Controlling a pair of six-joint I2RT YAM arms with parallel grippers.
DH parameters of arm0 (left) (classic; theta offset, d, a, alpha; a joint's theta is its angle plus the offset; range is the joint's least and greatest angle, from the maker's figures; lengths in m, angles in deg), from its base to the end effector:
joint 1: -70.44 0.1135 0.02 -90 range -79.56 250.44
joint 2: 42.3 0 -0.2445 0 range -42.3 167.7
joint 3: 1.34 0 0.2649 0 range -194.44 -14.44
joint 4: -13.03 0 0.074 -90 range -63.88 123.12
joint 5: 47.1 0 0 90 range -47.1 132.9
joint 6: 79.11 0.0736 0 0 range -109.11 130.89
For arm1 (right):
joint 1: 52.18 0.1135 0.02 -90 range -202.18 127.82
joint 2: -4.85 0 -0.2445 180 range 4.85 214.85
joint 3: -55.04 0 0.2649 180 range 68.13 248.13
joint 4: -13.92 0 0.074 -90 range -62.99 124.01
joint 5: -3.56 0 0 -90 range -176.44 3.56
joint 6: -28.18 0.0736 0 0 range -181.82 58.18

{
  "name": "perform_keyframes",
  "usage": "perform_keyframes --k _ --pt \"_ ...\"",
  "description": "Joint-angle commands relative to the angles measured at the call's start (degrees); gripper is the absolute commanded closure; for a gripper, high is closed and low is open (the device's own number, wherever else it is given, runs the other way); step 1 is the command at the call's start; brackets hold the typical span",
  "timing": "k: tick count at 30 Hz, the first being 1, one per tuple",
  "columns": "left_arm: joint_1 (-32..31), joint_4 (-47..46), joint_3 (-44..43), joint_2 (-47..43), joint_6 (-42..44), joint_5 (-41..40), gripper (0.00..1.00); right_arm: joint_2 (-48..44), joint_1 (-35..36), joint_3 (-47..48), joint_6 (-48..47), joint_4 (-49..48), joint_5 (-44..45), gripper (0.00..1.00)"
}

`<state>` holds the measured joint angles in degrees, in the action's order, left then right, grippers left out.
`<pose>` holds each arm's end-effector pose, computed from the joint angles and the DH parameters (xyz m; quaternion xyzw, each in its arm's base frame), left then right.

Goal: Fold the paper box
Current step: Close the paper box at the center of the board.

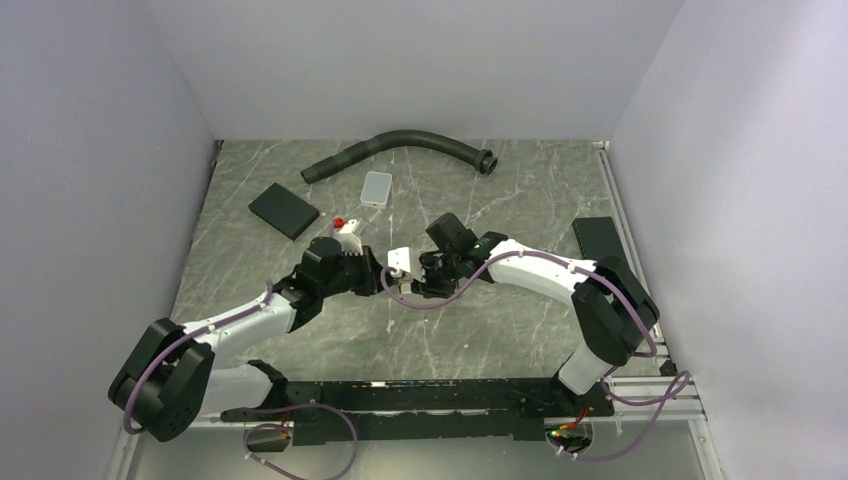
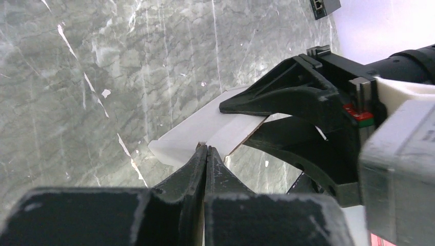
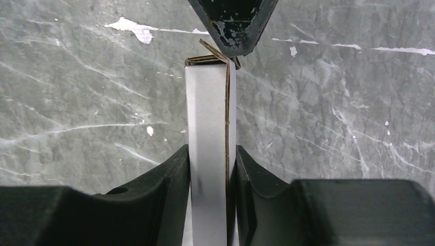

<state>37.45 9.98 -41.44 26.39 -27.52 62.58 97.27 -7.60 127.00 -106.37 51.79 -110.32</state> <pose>0.2323 -0.1803 0.1527 0.0516 0.8368 -0.4240 0.3424 0.2303 0.2688 0.1449 -0.7007 0.6310 0.1991 0.2669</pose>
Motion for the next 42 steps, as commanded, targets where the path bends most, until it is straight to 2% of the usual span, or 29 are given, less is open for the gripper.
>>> perform_keyframes --k 1,8,20,42 --pt "0.1 -2.2 0.0 -1.2 -1.4 1.5 0.94 2.3 0.0 -1.2 -0.4 -0.8 4.7 0.61" --pt "0.2 -0.9 0.4 -2.2 -2.3 0.7 0.96 2.5 0.0 -1.3 0.3 -1.8 5.8 0.53" --pt "0.1 -0.9 0.2 -1.8 -4.3 1.6 0.99 1.6 0.0 -1.6 0.9 -2.5 5.9 0.51" --pt "-0.1 -4.6 0.1 0.2 -6.8 3.4 1.0 1.4 1.4 -1.8 1.0 -3.2 7.3 0.51"
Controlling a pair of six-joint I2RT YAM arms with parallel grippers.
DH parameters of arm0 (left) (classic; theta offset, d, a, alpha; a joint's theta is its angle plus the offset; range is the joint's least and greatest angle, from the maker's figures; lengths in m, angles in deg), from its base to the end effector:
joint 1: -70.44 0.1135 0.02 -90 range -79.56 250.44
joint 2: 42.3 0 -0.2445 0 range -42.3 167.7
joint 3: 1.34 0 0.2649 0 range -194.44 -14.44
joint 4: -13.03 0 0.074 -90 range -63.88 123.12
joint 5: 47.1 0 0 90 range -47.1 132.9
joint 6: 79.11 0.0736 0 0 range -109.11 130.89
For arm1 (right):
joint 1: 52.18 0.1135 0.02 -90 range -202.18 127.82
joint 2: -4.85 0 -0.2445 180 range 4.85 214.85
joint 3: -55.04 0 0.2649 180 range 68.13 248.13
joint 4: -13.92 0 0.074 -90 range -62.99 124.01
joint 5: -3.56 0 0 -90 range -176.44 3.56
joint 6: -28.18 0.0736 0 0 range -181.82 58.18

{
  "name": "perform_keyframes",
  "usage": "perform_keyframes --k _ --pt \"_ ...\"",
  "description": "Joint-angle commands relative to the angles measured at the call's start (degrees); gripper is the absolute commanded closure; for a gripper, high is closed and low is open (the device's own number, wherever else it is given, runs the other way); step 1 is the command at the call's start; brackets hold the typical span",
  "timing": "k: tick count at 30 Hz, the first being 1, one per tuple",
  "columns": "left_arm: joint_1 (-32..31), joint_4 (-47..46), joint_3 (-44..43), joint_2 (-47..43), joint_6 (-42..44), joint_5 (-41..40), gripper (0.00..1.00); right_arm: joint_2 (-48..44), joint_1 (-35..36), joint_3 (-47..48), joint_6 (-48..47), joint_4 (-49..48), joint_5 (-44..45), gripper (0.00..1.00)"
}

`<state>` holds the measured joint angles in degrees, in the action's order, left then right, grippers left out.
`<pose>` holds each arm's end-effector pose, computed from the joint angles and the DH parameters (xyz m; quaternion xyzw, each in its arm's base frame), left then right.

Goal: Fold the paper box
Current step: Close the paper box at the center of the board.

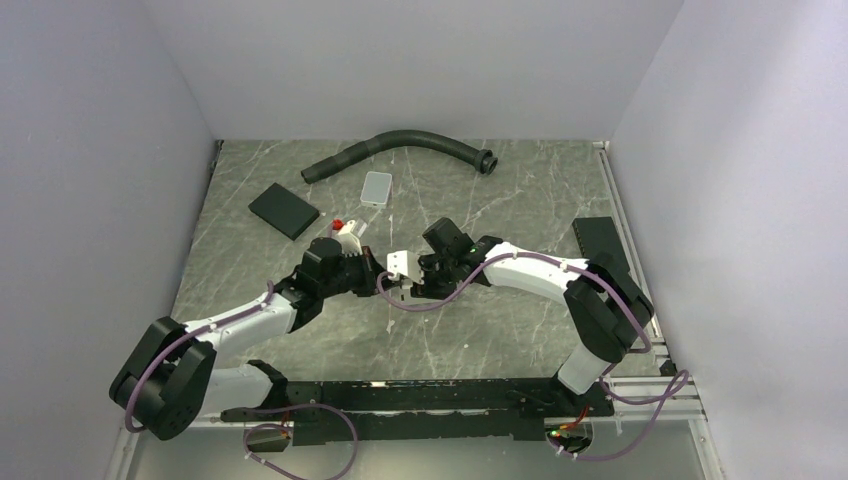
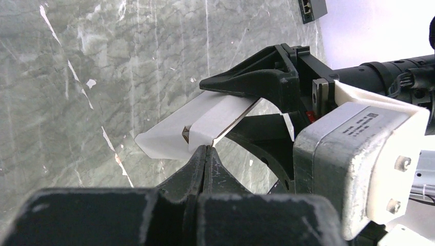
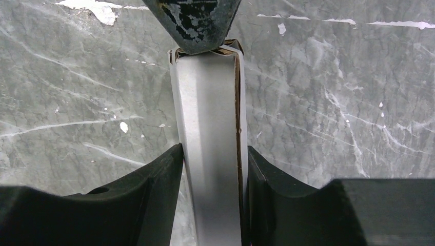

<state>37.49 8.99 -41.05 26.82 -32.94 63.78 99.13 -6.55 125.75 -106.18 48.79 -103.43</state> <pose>0.2313 -0.1812 0.1507 0.0176 0.8366 -0.4465 0.3170 0.2340 0.2700 0.1284 -0.7013 0.6446 0.1451 0.2674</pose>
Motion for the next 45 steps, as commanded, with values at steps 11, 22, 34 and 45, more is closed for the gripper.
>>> perform_keyframes --k 11,22,34,45 --pt "-0.1 -5.8 0.4 0.4 -2.9 2.8 1.0 -0.4 0.3 -0.4 0.9 0.3 -0.1 0.5" --pt "0.0 -7.1 0.9 1.3 -5.0 2.9 1.0 -0.4 0.3 0.2 1.3 1.1 -2.0 0.5" --pt "0.1 -10.1 1.8 2.7 -8.1 3.3 1.0 -0.5 0.3 0.1 1.3 1.1 -2.3 0.51" --pt "0.4 -8.8 1.9 1.3 -8.5 3.2 1.0 -0.3 0.4 0.3 1.2 1.4 -2.7 0.52"
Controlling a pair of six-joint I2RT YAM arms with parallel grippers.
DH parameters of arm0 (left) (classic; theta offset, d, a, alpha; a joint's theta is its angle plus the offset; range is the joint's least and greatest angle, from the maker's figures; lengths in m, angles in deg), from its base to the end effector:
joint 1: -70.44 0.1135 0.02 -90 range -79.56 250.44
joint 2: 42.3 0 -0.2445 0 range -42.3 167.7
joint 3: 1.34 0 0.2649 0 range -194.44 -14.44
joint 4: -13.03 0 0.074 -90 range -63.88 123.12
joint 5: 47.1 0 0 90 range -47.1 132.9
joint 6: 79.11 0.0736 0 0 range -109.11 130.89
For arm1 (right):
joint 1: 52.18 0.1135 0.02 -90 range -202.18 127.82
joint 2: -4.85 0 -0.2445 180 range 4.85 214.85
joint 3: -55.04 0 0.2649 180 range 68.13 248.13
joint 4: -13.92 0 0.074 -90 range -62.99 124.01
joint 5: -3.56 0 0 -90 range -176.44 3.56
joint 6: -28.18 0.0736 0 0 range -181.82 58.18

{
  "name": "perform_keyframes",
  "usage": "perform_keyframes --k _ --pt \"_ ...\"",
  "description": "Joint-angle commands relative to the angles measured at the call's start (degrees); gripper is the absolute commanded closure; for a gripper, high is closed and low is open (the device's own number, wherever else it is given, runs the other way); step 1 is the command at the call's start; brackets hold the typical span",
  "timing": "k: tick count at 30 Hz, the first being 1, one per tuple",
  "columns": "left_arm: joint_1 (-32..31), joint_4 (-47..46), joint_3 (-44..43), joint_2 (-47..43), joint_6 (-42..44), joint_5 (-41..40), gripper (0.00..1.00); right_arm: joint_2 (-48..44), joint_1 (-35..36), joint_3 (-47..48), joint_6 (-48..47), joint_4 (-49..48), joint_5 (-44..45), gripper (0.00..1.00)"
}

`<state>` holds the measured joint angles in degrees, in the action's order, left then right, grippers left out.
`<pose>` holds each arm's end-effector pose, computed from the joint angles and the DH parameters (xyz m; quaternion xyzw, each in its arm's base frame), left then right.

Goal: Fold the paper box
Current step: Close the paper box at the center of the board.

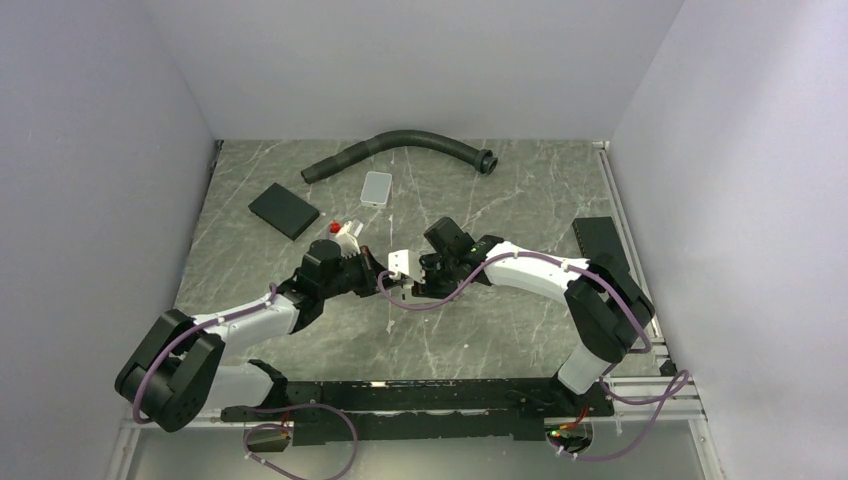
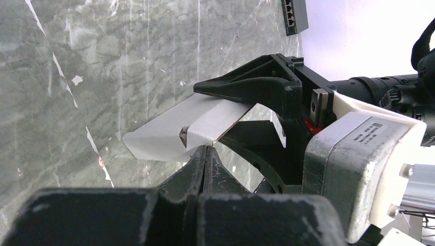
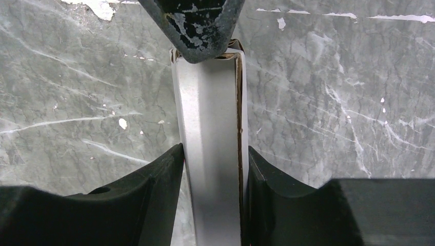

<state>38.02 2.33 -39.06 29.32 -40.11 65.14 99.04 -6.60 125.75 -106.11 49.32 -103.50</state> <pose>0.2327 -0.1808 0.1418 -0.0275 0.8256 -0.4796 0.2961 0.2334 0.2690 0.1282 -0.7011 0.6463 0.1459 0.2637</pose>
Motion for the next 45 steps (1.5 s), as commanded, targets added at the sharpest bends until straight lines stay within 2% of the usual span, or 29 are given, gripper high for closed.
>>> perform_keyframes --k 1,14,25,33,45 --pt "-0.1 -1.9 -0.3 -1.2 -1.5 1.8 1.0 -0.2 0.4 0.3 1.2 0.9 -2.7 0.52" --pt "1.8 -6.1 2.0 -0.1 -6.6 3.8 0.99 -0.1 0.4 0.3 1.3 0.9 -3.1 0.52" --pt "2.6 1.9 2.0 -6.4 -2.4 1.5 0.95 0.0 0.4 0.4 1.2 1.0 -3.1 0.57" --pt "2.7 10.7 0.5 -10.5 2.1 -3.3 0.94 0.0 0.4 0.5 1.2 1.1 -3.0 0.58" --pt "2.8 4.4 -2.5 -0.5 3.0 0.9 0.98 -0.1 0.4 0.5 1.2 1.1 -3.0 0.53"
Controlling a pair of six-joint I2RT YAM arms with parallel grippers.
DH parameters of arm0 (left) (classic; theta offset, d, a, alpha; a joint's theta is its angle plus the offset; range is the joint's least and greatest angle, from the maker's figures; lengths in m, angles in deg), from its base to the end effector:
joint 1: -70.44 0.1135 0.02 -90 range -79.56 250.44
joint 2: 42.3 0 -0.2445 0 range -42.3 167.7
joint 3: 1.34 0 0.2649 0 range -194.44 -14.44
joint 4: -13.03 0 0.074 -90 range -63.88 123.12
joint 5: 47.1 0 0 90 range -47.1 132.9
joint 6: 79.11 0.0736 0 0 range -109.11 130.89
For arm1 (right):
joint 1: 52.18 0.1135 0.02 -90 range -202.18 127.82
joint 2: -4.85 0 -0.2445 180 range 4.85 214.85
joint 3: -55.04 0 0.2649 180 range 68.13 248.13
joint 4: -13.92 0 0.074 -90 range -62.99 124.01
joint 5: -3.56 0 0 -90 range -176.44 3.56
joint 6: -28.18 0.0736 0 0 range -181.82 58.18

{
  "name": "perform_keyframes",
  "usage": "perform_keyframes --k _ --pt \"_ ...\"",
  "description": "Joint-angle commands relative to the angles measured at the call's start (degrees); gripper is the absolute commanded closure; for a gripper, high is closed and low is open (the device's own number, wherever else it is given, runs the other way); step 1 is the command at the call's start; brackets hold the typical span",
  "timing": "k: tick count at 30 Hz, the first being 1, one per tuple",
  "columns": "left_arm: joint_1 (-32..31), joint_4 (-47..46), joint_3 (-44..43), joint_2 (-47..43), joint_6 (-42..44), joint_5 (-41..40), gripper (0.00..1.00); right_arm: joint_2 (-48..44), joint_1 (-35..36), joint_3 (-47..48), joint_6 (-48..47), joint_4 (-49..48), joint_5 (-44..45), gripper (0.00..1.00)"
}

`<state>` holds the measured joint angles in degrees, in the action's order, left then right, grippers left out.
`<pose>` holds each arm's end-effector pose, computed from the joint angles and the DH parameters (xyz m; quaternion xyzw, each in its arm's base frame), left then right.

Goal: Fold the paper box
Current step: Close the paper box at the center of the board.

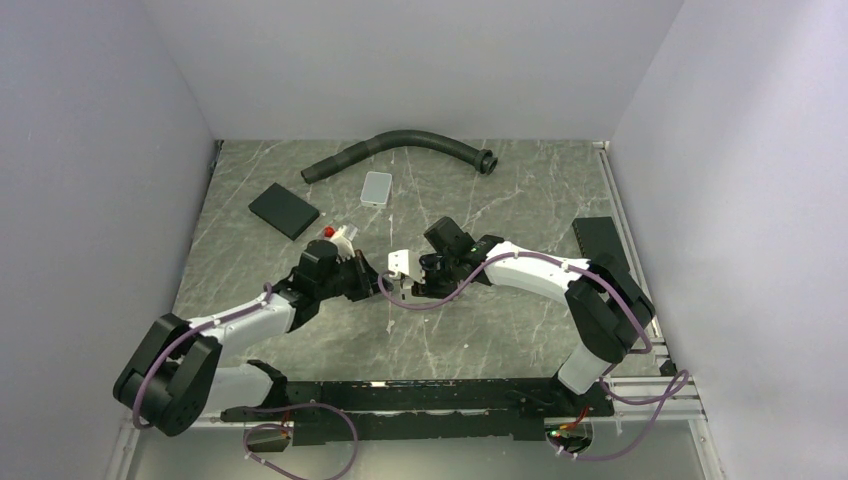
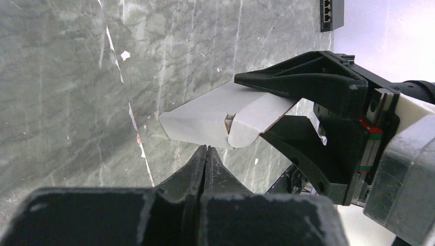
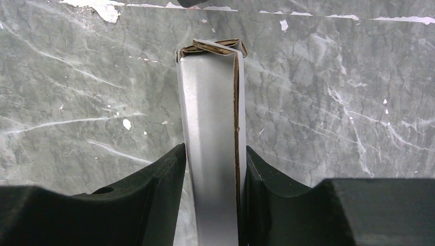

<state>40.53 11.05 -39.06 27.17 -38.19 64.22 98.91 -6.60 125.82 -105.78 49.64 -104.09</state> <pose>0.2322 -0.1644 0.1323 -0.0500 0.8537 -0.4371 0.2787 0.2324 0.2691 0.1291 -0.6997 0.6471 0.1516 0.2620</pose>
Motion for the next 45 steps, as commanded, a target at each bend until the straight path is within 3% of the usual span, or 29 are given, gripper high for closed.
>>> perform_keyframes --k 1,45 --pt "0.3 -4.4 -2.8 1.9 1.2 1.9 0.98 0.0 0.4 0.4 0.9 0.7 -2.5 0.53" --pt "-1.4 -13.0 -2.6 5.4 -3.2 6.6 1.0 0.4 0.7 0.5 0.9 0.9 -2.3 0.52"
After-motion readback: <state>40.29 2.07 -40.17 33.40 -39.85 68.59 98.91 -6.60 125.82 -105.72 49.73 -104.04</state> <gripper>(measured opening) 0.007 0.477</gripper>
